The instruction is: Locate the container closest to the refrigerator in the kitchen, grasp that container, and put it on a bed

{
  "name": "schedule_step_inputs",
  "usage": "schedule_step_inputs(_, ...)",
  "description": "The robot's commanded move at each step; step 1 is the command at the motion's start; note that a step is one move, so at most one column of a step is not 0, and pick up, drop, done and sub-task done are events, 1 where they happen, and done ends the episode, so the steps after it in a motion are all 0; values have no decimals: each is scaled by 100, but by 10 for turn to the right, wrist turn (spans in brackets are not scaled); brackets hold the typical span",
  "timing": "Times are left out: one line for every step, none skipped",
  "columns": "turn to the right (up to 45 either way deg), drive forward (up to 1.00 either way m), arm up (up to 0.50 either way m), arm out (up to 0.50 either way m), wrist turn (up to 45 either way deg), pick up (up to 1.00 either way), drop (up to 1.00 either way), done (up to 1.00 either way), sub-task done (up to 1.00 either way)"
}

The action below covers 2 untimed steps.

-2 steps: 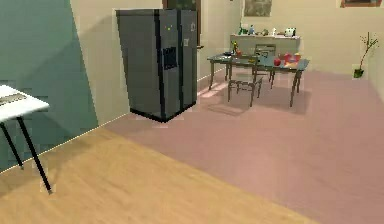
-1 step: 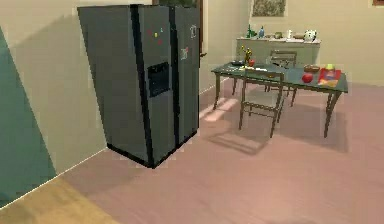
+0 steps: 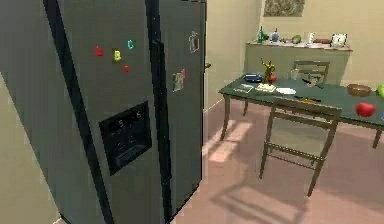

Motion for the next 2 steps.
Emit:
schedule_step_inputs(450,0,0,0,0,0,0,0,0)
schedule_step_inputs(150,0,0,0,0,0,0,0,0)
